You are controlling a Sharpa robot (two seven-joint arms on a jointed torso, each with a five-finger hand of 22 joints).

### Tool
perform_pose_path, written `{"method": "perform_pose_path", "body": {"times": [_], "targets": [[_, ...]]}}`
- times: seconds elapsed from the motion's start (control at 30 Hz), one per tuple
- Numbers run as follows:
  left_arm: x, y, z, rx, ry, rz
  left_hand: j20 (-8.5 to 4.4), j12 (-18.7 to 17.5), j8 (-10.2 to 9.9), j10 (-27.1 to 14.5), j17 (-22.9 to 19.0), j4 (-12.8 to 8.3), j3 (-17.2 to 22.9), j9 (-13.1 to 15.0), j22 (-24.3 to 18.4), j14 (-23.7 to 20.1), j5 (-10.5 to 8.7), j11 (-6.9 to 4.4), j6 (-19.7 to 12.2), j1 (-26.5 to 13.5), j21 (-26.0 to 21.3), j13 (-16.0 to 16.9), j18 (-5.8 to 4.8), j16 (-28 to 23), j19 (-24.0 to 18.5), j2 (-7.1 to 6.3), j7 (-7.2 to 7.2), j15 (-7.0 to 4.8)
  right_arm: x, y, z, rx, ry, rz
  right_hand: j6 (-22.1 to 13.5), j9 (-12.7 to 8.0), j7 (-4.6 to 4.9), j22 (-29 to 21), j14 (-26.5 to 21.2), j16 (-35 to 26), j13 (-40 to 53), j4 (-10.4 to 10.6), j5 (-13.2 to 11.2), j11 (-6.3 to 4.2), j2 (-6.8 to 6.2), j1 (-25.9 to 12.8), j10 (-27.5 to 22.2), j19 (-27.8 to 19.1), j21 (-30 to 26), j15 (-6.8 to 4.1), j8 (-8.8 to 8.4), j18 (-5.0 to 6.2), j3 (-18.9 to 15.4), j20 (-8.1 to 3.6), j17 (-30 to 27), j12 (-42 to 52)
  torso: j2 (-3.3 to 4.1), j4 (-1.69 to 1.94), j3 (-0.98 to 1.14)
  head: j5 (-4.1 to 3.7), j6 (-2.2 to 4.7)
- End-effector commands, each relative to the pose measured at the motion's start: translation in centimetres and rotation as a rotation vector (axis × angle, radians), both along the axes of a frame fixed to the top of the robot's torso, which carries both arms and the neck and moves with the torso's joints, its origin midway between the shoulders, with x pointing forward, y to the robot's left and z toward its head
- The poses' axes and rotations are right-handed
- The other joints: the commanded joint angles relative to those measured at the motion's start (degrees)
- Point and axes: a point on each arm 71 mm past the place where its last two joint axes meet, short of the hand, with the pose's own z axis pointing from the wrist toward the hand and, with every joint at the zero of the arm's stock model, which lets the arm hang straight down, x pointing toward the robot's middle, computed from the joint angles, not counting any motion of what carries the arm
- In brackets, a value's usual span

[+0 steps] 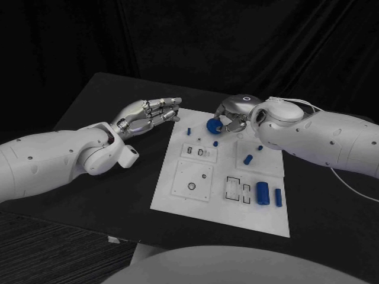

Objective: Assemble the parts on the task board

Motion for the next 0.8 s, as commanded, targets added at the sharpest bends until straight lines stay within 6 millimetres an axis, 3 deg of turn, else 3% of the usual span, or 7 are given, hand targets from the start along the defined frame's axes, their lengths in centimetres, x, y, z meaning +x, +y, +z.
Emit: {"method": "perform_pose_path", "body": {"times": [0.03,0.33,0.53,0.57,0.63,0.73,0.8], "targets": [[-0.27,-0.17,0.61,-0.074,-0.066,-0.032,0.03,1.07,0.48,0.11,-0.48,-0.04,-0.19,0.44,-0.28,0.35,0.64,-0.04,-0.69,0.80,-0.05,-0.53,-1.22,0.96,0.43,-0.08,-0.14,0.30,-0.17,0.18,-0.60,-0.017,0.030,0.009,4.34,6.45,-0.04,12.46,5.80,0.95,15.10,-0.68,-0.52,0.62,2.02,0.37,5.67,1.27,-1.23,0.21,3.99,0.55,2.54,0.22,15.14,0.95,0.01,0.07,0.09,-0.05,-0.01],[-0.28,-0.15,0.51,-0.073,-0.063,-0.032,0.03,1.07,0.48,0.11,-0.48,-0.04,-0.19,0.44,-0.28,0.35,0.64,-0.04,-0.69,0.80,-0.05,-0.53,-1.22,0.96,0.43,-0.08,-0.14,0.30,-0.20,0.60,-0.71,-0.017,0.032,0.015,2.34,6.07,0.35,12.30,5.80,0.95,15.10,-1.02,-1.01,0.49,2.08,0.07,5.67,1.02,-1.77,0.22,2.45,0.69,2.80,0.38,15.14,0.95,-0.02,-0.05,-0.04,-0.03,-0.01],[-0.28,-0.16,0.45,-0.072,-0.060,-0.033,0.02,1.09,0.51,0.15,-0.48,-0.04,-0.09,0.46,-0.28,0.38,0.65,-0.03,-0.53,0.86,-0.05,-0.53,-1.25,1.00,0.45,-0.06,-0.02,0.35,-0.15,0.63,-0.72,-0.018,0.032,0.014,-4.26,3.61,0.04,11.76,5.80,0.95,15.10,-1.48,-2.46,-0.10,1.64,-0.65,5.67,0.24,-3.53,-0.10,-1.95,1.09,3.43,0.18,15.14,0.95,0.02,-0.13,0.03,0.09,-0.01],[-0.28,-0.16,0.44,-0.072,-0.060,-0.033,0.02,1.09,0.51,0.15,-0.48,-0.04,-0.09,0.46,-0.28,0.38,0.65,-0.03,-0.53,0.86,-0.05,-0.53,-1.25,1.00,0.45,-0.06,-0.02,0.35,-0.15,0.61,-0.72,-0.018,0.032,0.014,-8.96,2.00,-0.29,11.59,5.80,0.95,15.10,-1.75,-3.56,-0.29,1.57,-0.71,5.67,0.03,-4.09,-0.34,-2.26,1.20,3.49,0.09,15.14,0.95,0.02,-0.13,0.04,0.05,-0.01],[-0.28,-0.14,0.43,-0.071,-0.059,-0.032,0.02,1.09,0.51,0.15,-0.48,-0.04,-0.09,0.46,-0.28,0.38,0.65,-0.03,-0.53,0.86,-0.05,-0.53,-1.25,1.00,0.45,-0.06,-0.02,0.35,-0.14,0.58,-0.72,-0.017,0.031,0.014,-10.31,1.48,-0.57,11.48,5.80,0.95,15.10,-1.90,-3.95,-0.60,1.51,-0.70,5.67,-0.10,-4.40,-0.40,-2.27,1.28,3.45,-0.04,15.14,0.95,-0.01,-0.14,0.03,0.08,-0.01],[-0.26,-0.10,0.41,-0.070,-0.058,-0.031,0.02,1.09,0.51,0.15,-0.48,-0.04,-0.09,0.46,-0.28,0.38,0.65,-0.03,-0.53,0.86,-0.05,-0.53,-1.25,1.00,0.45,-0.06,-0.02,0.35,-0.13,0.49,-0.70,-0.016,0.029,0.013,-23.26,-3.48,-1.53,11.13,5.80,0.95,15.10,-2.28,-6.00,-1.56,1.62,-0.97,5.67,-0.50,-5.59,-1.26,-2.86,1.50,2.99,-0.84,15.14,0.95,-0.01,-0.15,0.04,0.15,-0.01],[-0.26,-0.07,0.40,-0.070,-0.058,-0.030,0.02,1.09,0.51,0.15,-0.48,-0.04,-0.09,0.46,-0.28,0.38,0.65,-0.03,-0.53,0.86,-0.05,-0.53,-1.25,1.00,0.45,-0.06,-0.02,0.35,-0.13,0.42,-0.68,-0.013,0.025,0.013,-27.43,-5.22,-1.72,11.04,5.80,0.95,15.10,-2.41,-6.23,-1.75,1.70,-1.09,5.67,-0.58,-5.99,-1.46,-3.13,1.56,2.75,-1.07,15.14,0.95,0.00,-0.14,0.04,0.15,-0.01]]}}
